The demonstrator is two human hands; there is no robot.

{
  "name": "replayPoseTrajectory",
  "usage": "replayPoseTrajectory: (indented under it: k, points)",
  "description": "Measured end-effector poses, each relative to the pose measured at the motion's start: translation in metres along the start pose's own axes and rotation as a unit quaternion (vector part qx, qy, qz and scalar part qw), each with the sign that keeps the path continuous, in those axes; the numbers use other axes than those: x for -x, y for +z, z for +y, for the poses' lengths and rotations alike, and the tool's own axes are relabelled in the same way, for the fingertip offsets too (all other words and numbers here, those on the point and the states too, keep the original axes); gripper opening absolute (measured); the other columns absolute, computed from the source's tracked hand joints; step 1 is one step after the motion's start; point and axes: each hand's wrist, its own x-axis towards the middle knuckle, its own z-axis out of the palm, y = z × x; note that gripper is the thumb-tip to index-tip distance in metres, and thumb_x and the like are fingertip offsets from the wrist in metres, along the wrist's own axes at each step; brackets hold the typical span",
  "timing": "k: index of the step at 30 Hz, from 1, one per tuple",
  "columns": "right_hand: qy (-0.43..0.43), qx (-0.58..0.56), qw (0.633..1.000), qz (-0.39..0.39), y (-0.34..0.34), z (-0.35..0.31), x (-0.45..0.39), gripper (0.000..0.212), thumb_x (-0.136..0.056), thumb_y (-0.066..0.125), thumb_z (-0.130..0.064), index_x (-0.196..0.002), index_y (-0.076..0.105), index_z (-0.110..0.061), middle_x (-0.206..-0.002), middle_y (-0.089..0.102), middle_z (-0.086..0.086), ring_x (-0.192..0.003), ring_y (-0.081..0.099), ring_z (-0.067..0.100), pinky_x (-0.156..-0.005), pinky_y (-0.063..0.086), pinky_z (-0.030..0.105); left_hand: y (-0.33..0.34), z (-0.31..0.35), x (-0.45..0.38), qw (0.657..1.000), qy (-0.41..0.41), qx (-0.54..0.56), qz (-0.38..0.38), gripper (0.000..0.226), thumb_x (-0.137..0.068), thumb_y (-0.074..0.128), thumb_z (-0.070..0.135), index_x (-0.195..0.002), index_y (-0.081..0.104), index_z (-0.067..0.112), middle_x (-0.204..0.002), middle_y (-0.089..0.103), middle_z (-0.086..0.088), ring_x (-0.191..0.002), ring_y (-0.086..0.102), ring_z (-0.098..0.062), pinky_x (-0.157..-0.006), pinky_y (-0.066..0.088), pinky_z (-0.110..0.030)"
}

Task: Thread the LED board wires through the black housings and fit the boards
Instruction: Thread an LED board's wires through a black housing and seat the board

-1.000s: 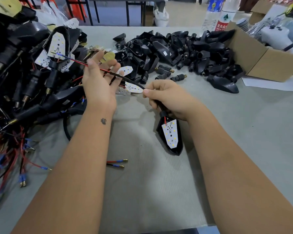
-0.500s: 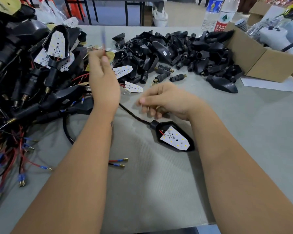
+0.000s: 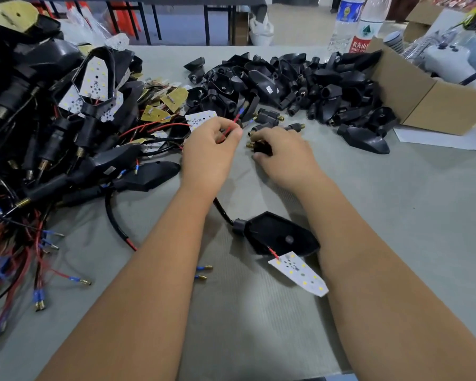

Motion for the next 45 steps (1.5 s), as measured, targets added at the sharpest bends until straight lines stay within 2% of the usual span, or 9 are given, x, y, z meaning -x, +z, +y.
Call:
replayPoseTrajectory:
  k: [6, 12, 17, 23, 27, 30, 32, 38, 45]
  points:
    - [0.03, -0.168, 0.984, 0.052, 0.0, -0.011, 0.003, 0.015, -0.093, 0.057, -0.012, -0.107, 0.054, -0.016, -0.102, 0.057, -0.002, -0.098, 0.053, 0.019, -0.081, 0.042, 0.032, 0.001, 0.007, 0.003, 0.999, -0.025, 0.023, -0.025, 0.012, -0.097, 0.053, 0.015, -0.089, 0.062, 0.019, -0.066, 0.061, 0.006, -0.069, 0.058, -0.011, -0.081, 0.052, -0.039]
    - [0.128, -0.622, 0.772, 0.005, -0.009, -0.027, 0.004, 0.015, -0.098, 0.043, -0.003, -0.101, 0.054, -0.012, -0.082, 0.061, 0.005, -0.075, 0.062, 0.019, -0.078, 0.051, 0.038, 0.003, 0.006, 0.002, 0.997, -0.037, 0.043, -0.042, 0.016, -0.099, 0.049, 0.008, -0.099, 0.063, 0.015, -0.067, 0.062, 0.006, -0.072, 0.063, -0.01, -0.075, 0.05, -0.027]
    - [0.091, -0.641, 0.762, -0.016, -0.011, -0.027, 0.007, 0.016, -0.096, 0.05, -0.002, -0.106, 0.061, -0.008, -0.093, 0.063, 0.016, -0.073, 0.061, 0.022, -0.072, 0.057, 0.031, 0.002, 0.007, 0.002, 0.994, -0.069, 0.061, -0.061, 0.016, -0.097, 0.053, 0.007, -0.09, 0.063, 0.017, -0.064, 0.063, 0.005, -0.051, 0.057, 0.004, -0.055, 0.046, -0.015]
    - [0.029, -0.546, 0.837, -0.01, -0.006, -0.026, 0.008, 0.024, -0.096, 0.047, 0.005, -0.115, 0.061, 0.007, -0.097, 0.064, 0.025, -0.085, 0.055, 0.025, -0.079, 0.047, 0.039, 0.004, 0.004, 0.005, 0.999, -0.035, -0.02, -0.031, 0.015, -0.093, 0.056, 0.017, -0.09, 0.061, 0.031, -0.075, 0.071, 0.003, -0.074, 0.068, -0.017, -0.08, 0.055, -0.042]
    - [0.044, -0.514, 0.856, -0.005, -0.007, -0.026, 0.007, 0.024, -0.098, 0.046, 0.002, -0.115, 0.063, 0.001, -0.091, 0.062, 0.011, -0.076, 0.054, 0.014, -0.07, 0.045, 0.026, 0.002, 0.002, 0.002, 0.999, -0.024, -0.018, -0.021, 0.015, -0.096, 0.057, 0.022, -0.102, 0.071, 0.022, -0.087, 0.072, 0.0, -0.088, 0.066, -0.023, -0.087, 0.052, -0.044]
    - [0.073, -0.491, 0.867, 0.031, -0.002, -0.026, 0.006, 0.023, -0.097, 0.046, 0.002, -0.111, 0.064, 0.002, -0.081, 0.06, 0.004, -0.071, 0.054, 0.011, -0.069, 0.047, 0.023, 0.002, -0.001, 0.0, 0.999, -0.027, -0.041, -0.008, 0.014, -0.093, 0.06, 0.035, -0.084, 0.071, 0.033, -0.063, 0.062, 0.016, -0.063, 0.053, -0.007, -0.066, 0.044, -0.031]
    - [0.105, -0.52, 0.846, 0.06, -0.001, -0.025, 0.004, 0.019, -0.097, 0.046, 0.0, -0.106, 0.063, -0.002, -0.079, 0.06, 0.003, -0.071, 0.055, 0.012, -0.072, 0.052, 0.025, 0.002, -0.002, 0.001, 0.999, -0.039, -0.03, -0.005, 0.016, -0.09, 0.063, 0.039, -0.075, 0.068, 0.036, -0.053, 0.057, 0.018, -0.055, 0.048, -0.003, -0.062, 0.038, -0.027]
    - [0.175, -0.734, 0.649, 0.095, -0.008, -0.015, 0.001, 0.011, -0.101, 0.051, -0.013, -0.091, 0.054, -0.009, -0.08, 0.064, 0.005, -0.075, 0.063, 0.018, -0.079, 0.06, 0.036, 0.001, -0.002, 0.0, 0.999, -0.043, 0.014, -0.01, 0.025, -0.089, 0.067, 0.039, -0.066, 0.065, 0.031, -0.042, 0.046, 0.018, -0.043, 0.037, 0.0, -0.053, 0.034, -0.023]
    - [0.184, -0.766, 0.611, 0.077, -0.01, -0.014, 0.003, 0.021, -0.1, 0.053, -0.029, -0.101, 0.054, -0.008, -0.083, 0.071, 0.008, -0.068, 0.069, 0.018, -0.062, 0.057, 0.028, 0.004, -0.002, 0.0, 0.999, -0.03, 0.005, -0.021, 0.026, -0.093, 0.063, 0.038, -0.067, 0.064, 0.031, -0.043, 0.043, 0.014, -0.038, 0.034, 0.001, -0.041, 0.026, -0.01]
